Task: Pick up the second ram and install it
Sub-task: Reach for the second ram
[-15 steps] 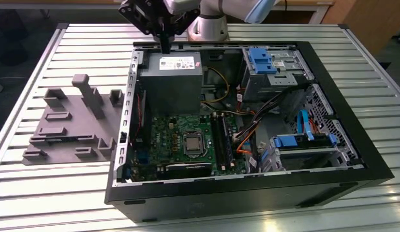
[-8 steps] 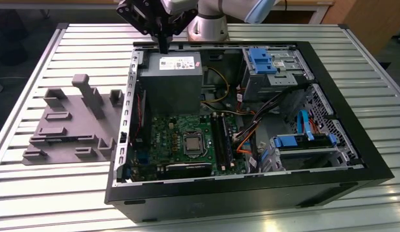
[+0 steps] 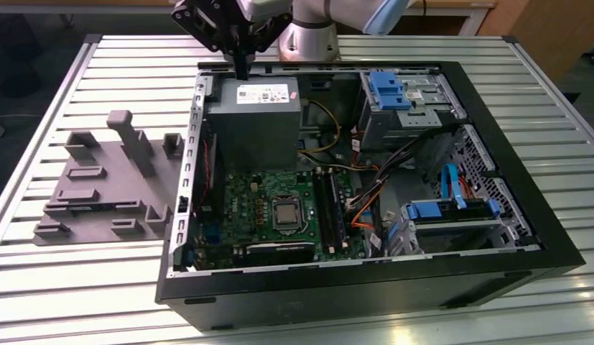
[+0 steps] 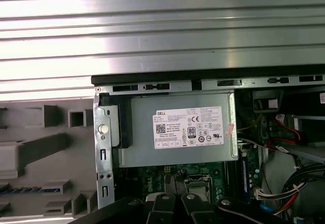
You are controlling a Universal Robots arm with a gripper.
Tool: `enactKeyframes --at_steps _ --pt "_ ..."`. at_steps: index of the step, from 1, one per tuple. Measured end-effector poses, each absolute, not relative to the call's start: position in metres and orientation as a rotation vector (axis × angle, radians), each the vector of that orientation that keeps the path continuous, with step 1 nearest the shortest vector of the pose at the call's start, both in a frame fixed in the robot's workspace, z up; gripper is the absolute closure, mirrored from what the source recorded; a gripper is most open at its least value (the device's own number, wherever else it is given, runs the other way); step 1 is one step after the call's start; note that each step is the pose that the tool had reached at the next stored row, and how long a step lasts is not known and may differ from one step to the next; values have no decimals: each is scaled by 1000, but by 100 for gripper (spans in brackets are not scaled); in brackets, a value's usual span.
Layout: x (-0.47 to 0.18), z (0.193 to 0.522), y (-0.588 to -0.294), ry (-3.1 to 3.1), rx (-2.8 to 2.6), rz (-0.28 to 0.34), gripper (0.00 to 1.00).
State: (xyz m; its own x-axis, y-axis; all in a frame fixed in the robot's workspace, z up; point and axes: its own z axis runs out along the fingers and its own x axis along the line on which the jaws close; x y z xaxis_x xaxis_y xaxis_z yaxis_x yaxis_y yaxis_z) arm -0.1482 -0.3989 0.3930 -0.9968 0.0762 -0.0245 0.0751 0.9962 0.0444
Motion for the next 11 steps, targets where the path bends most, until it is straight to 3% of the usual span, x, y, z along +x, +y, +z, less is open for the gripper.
enactKeyframes --at_steps 11 --pt "-159 393 -399 3112 118 68 89"
